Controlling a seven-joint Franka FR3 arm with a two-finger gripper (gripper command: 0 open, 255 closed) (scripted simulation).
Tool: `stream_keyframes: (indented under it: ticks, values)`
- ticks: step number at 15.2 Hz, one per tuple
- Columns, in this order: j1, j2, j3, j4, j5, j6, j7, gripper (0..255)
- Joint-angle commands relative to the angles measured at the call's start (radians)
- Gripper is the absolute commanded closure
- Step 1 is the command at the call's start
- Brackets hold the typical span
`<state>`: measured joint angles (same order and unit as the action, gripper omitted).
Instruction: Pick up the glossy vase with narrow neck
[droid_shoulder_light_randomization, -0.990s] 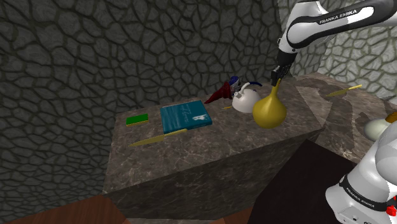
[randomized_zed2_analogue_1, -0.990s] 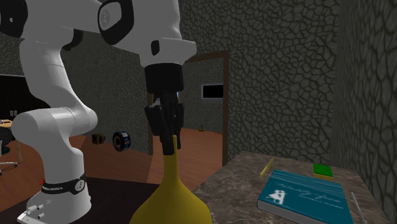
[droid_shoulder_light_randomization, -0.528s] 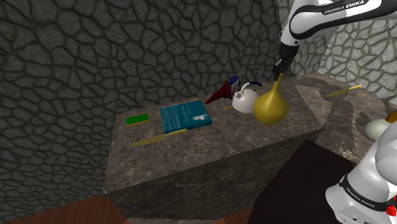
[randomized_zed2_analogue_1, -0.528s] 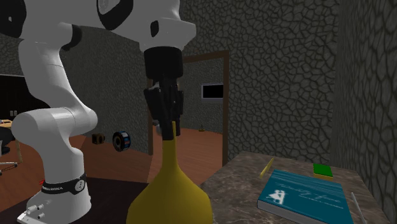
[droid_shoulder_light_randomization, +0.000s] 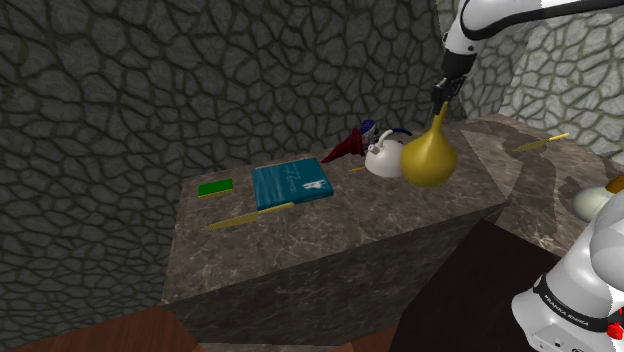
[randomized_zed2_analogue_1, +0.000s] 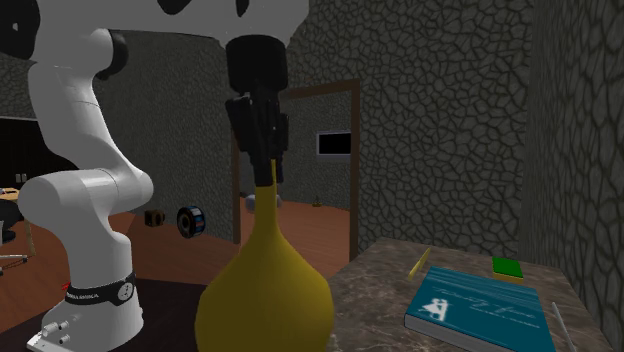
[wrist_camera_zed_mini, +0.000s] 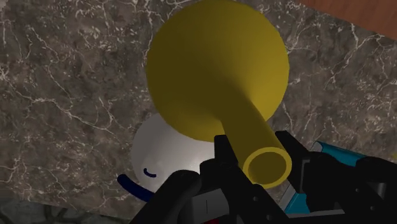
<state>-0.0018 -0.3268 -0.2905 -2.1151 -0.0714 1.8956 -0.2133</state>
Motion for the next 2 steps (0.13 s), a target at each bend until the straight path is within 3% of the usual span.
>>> stream_keyframes:
  ticks: [1, 2]
  values:
    - [0.0, 0.0, 0.0, 0.017, 0.001, -0.016, -0.002, 255]
    - [0.0, 0.0, 0.0, 0.017, 0.001, -0.016, -0.002, 255]
